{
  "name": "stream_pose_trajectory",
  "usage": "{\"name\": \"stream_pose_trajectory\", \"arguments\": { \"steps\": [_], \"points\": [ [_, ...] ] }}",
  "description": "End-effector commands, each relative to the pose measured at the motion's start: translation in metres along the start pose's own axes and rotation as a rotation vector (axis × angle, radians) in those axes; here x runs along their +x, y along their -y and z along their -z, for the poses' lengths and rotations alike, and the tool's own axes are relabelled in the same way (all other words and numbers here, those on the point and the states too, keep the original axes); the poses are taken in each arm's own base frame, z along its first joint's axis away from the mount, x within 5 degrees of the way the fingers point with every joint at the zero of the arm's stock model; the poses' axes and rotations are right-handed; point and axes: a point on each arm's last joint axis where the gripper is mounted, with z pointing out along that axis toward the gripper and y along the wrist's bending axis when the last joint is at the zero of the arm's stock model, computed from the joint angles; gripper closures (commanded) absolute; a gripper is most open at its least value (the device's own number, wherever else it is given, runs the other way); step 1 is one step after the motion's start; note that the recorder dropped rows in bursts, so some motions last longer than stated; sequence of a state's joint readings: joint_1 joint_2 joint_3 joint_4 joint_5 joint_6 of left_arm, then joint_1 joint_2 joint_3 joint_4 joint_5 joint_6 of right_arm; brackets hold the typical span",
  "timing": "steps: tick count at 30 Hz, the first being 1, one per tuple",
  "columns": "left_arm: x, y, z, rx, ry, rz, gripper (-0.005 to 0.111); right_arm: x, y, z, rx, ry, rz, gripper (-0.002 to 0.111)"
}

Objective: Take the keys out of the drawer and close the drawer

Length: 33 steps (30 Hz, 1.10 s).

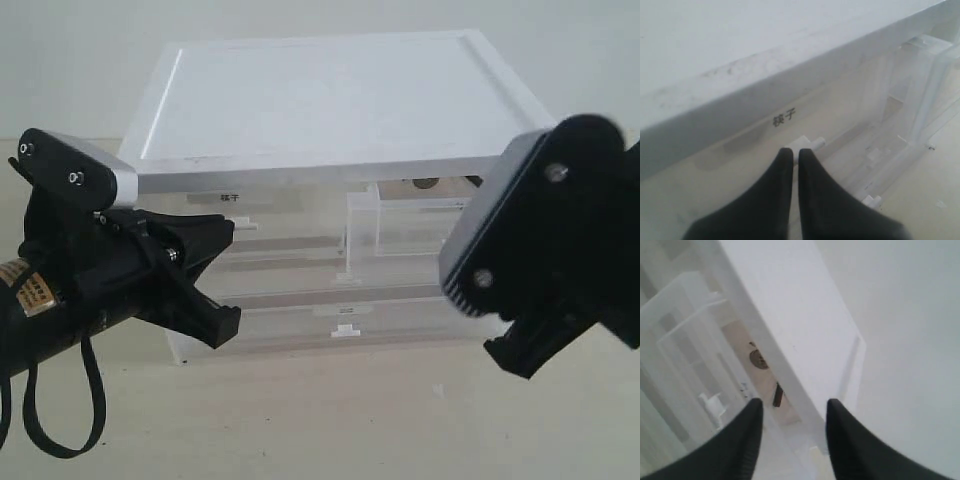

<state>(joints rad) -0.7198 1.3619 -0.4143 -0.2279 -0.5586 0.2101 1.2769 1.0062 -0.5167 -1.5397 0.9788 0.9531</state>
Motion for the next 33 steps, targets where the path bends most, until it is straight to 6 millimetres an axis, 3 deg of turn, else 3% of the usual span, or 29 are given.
{"name": "stream_pose_trajectory", "arguments": {
  "steps": [1,8,14,18,21,28,33],
  "points": [
    [0.001,-0.001,0.000,-0.007,0.004,0.007,0.102,-0.005,0.024,0.010,0.018,-0.024,-0.180,0.054],
    [0.000,0.001,0.000,0.008,0.014,-0.020,0.102,-0.029,0.054,0.016,-0.188,-0.145,-0.236,0.057],
    [0.000,0.002,0.000,0.019,0.009,-0.036,0.102,-0.035,0.077,0.018,-0.409,-0.185,-0.202,0.057],
    [0.000,0.002,0.000,0.019,0.009,-0.036,0.102,-0.026,0.078,0.006,-0.474,-0.239,-0.160,0.057],
    [0.000,0.002,0.000,0.019,0.009,-0.036,0.102,-0.018,0.077,-0.014,-0.470,-0.293,-0.084,0.057],
    [0.000,0.004,0.000,0.040,0.014,-0.070,0.102,-0.024,0.052,-0.045,-0.543,-0.120,0.258,0.057],
    [0.000,0.006,0.001,0.070,0.020,-0.118,0.102,-0.024,0.040,-0.062,-0.552,-0.111,0.312,0.057]
  ]
}}
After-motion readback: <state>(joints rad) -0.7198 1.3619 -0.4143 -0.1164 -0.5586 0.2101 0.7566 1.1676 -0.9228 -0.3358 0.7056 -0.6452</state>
